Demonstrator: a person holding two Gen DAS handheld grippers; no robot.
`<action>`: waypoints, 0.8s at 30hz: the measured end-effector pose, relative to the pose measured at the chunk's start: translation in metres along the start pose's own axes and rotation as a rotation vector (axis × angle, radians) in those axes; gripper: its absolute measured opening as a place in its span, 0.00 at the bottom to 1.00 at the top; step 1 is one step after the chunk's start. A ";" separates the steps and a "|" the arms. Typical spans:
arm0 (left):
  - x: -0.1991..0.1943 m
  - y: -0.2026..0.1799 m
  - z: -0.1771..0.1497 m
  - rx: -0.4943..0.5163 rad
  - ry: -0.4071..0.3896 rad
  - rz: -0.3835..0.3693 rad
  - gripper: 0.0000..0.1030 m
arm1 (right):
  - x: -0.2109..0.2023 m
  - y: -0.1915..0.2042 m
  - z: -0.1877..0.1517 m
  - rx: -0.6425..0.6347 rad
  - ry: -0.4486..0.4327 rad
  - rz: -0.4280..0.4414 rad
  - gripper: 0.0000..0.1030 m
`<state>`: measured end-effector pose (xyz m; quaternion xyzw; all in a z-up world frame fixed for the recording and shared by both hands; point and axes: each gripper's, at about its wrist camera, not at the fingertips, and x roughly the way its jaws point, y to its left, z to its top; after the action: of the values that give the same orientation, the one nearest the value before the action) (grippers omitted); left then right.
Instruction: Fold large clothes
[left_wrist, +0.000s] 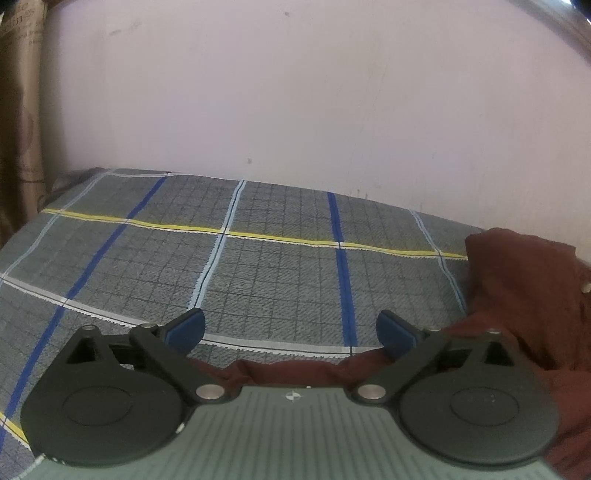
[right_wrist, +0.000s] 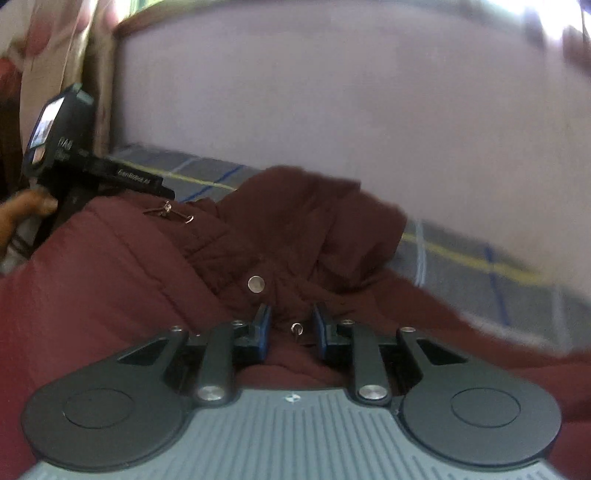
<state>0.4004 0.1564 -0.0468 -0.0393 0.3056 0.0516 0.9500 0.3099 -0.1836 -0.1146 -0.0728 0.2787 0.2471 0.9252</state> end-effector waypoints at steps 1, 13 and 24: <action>0.000 -0.001 0.000 0.005 0.000 0.003 0.95 | 0.002 -0.002 -0.002 0.010 0.000 0.010 0.22; 0.000 -0.002 0.001 0.007 -0.004 0.000 0.98 | -0.067 -0.116 -0.029 0.359 -0.068 -0.116 0.22; 0.000 0.012 0.006 -0.065 0.042 -0.126 0.99 | -0.032 -0.131 -0.054 0.333 0.048 -0.320 0.21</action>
<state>0.4027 0.1686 -0.0424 -0.0902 0.3203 0.0010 0.9430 0.3258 -0.3256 -0.1421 0.0316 0.3225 0.0461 0.9449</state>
